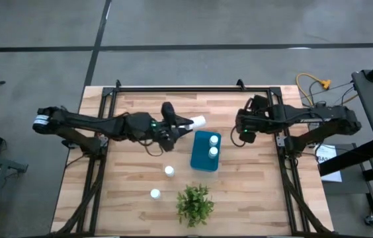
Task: Pick and place pill bottles into a basket
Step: Put the white pill bottle into the blue bin
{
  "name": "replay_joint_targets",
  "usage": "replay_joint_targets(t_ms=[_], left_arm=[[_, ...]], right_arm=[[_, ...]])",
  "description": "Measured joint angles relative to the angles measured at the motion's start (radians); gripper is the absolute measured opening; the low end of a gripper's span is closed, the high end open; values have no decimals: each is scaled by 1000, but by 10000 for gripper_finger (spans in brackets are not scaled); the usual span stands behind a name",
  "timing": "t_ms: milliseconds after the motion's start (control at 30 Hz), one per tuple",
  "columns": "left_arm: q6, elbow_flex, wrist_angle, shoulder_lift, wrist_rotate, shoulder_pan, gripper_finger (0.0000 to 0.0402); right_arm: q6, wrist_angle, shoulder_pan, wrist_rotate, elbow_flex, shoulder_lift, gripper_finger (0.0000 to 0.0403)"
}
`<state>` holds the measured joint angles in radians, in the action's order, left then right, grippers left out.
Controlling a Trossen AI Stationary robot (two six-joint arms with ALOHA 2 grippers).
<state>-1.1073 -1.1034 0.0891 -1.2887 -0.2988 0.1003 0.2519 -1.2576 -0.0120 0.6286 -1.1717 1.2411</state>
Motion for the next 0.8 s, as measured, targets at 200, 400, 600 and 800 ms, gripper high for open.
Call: replay_joint_targets(t_ms=[200, 400, 600, 800], left_arm=[[150, 7, -100, 88, 47, 1, 144], [275, 16, -227, 147, 79, 1, 144], [318, 29, -269, 171, 126, 1, 144], [341, 31, -268, 162, 163, 0, 144]], right_arm=[[-78, 258, -31, -20, 151, -137, 287], [-114, 385, -51, -102, 216, -209, 222], [-184, 507, -76, -255, 246, -245, 109], [-275, 697, -101, -426, 282, -303, 15]])
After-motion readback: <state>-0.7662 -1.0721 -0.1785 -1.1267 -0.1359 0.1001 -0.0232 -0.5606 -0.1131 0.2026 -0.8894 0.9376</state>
